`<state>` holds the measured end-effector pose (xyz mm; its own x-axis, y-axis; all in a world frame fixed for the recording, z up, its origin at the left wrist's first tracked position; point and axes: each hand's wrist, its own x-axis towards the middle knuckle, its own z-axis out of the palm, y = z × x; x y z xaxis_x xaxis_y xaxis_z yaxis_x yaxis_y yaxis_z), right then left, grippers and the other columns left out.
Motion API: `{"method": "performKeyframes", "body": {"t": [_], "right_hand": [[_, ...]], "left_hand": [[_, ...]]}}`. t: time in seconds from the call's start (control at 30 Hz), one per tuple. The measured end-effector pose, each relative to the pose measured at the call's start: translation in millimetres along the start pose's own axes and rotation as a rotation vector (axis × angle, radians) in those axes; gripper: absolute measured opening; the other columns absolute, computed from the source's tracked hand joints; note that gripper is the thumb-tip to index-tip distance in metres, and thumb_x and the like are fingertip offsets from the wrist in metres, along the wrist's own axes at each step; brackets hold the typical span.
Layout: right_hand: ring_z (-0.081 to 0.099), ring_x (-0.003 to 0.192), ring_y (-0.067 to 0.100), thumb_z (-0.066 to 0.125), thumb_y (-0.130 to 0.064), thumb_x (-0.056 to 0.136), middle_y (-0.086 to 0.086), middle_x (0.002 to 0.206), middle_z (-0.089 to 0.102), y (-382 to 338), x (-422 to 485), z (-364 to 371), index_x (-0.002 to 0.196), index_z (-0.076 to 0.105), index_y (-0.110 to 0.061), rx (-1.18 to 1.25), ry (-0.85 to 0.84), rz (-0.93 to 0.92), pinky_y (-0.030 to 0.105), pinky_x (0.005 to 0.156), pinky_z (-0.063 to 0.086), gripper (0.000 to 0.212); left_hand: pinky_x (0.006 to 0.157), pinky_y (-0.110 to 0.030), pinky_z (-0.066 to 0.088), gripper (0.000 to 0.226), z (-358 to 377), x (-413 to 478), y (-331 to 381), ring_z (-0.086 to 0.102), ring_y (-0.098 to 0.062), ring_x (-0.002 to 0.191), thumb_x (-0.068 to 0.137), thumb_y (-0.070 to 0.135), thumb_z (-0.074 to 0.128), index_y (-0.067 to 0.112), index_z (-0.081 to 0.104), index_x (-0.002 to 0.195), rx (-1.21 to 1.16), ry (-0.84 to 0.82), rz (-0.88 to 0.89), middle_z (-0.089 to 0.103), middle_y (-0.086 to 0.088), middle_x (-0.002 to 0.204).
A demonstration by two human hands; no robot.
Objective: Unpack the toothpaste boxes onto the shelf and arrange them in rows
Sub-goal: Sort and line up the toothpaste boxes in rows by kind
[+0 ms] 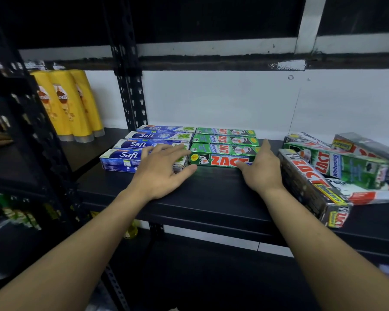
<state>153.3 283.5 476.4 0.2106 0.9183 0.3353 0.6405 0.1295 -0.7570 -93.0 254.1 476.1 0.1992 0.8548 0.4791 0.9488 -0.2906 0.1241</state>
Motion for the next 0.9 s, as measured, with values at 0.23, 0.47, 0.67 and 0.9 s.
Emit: {"method": "performKeyframes", "body": {"t": [0.23,0.47,0.67,0.9], "right_hand": [[0.049,0.127,0.029,0.076,-0.015,0.084,0.011,0.138,0.052,-2.1,-4.0,-4.9,0.143,0.034,-0.007,0.016,0.004,-0.023,0.033,0.096,0.042,0.073],[0.051,0.126,0.028,0.077,-0.019,0.084,0.009,0.137,0.054,-0.4,-3.7,-5.5,0.141,0.038,-0.010,-0.002,0.004,-0.046,0.035,0.096,0.043,0.070],[0.052,0.123,0.026,0.074,-0.022,0.085,0.006,0.135,0.052,4.2,1.1,-0.7,0.143,0.038,-0.017,-0.047,-0.021,-0.077,0.038,0.094,0.045,0.068],[0.050,0.125,0.026,0.072,-0.024,0.087,0.007,0.138,0.049,6.3,3.9,0.8,0.146,0.034,-0.017,-0.079,-0.032,-0.078,0.037,0.095,0.044,0.071]], "left_hand": [[0.112,-0.040,0.017,0.072,-0.9,-0.5,0.9,0.038,-0.010,0.135,0.084,0.078,0.024,0.038,0.053,0.136,0.012,-0.004,-0.009,0.053,0.018,0.142],[0.114,-0.038,0.018,0.070,-1.8,-1.8,2.8,0.040,-0.010,0.135,0.083,0.076,0.034,0.035,0.052,0.137,-0.002,0.008,-0.037,0.055,0.011,0.140],[0.115,-0.037,0.018,0.068,-4.4,-2.6,5.8,0.038,-0.012,0.136,0.086,0.073,0.046,0.034,0.048,0.141,0.026,0.000,-0.059,0.052,0.010,0.144],[0.115,-0.037,0.017,0.068,-5.4,-2.3,7.2,0.037,-0.012,0.137,0.086,0.072,0.049,0.034,0.047,0.142,0.040,-0.007,-0.065,0.051,0.010,0.145]]}}
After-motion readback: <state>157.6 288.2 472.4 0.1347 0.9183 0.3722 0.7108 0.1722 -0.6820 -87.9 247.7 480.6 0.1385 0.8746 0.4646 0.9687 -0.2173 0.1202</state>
